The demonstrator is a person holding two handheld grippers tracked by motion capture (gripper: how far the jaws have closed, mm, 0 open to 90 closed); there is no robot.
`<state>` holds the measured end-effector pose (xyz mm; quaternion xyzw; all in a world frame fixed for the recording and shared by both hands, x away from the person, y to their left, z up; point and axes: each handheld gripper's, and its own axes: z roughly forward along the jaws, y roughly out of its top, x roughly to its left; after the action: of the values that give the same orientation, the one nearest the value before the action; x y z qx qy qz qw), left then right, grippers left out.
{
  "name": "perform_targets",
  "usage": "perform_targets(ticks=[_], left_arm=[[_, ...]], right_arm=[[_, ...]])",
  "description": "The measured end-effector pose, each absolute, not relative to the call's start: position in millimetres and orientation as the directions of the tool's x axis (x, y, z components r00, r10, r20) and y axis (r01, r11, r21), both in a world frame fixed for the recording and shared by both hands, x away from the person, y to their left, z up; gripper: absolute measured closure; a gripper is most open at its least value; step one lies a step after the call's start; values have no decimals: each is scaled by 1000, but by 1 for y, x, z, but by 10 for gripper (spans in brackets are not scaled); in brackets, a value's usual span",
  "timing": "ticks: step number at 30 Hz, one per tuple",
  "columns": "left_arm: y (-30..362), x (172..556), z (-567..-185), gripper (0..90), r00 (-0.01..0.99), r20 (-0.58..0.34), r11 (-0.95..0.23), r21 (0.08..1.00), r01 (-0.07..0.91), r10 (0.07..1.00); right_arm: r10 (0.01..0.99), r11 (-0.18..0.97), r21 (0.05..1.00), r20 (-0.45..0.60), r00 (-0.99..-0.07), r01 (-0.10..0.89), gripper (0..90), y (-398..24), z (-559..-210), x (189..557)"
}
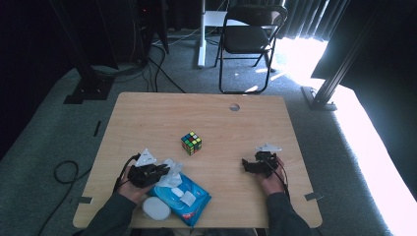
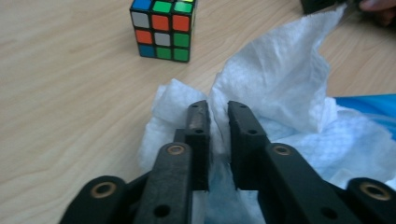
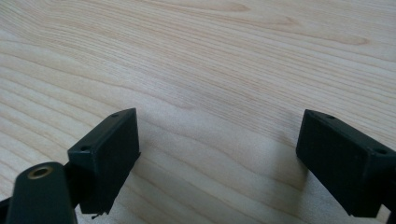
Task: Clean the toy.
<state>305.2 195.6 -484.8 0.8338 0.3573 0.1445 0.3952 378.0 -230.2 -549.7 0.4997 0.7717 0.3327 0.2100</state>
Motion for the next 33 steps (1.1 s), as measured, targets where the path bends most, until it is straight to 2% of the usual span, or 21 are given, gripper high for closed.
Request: perform_targets(ticks=[4, 10, 21, 30, 32, 33], left_arm=[[195, 304, -485, 688, 694, 9, -453, 763, 461, 720], [195, 304, -486, 612, 683, 36, -463, 762, 454, 729], [199, 305, -488, 444, 698, -37, -436, 758, 486, 715], [198, 306, -487, 434, 708, -34, -452, 748, 486, 705], [198, 306, -485, 481, 710, -39, -454, 744, 491, 703], [198, 305, -484, 549, 702, -30, -453, 744, 490, 711]], right_arm=[[911, 280, 724, 8, -413, 631, 129, -230, -550, 378], [911, 280, 724, 8, -413, 631, 130, -230, -550, 378], [911, 280, 724, 8, -413, 631, 130, -230, -550, 378], [911, 279, 724, 8, -413, 631, 130, -230, -550, 378], [911, 280, 724, 8, -413, 631, 129, -230, -550, 378], [911, 279, 723, 8, -413, 631, 129, -230, -550, 378]])
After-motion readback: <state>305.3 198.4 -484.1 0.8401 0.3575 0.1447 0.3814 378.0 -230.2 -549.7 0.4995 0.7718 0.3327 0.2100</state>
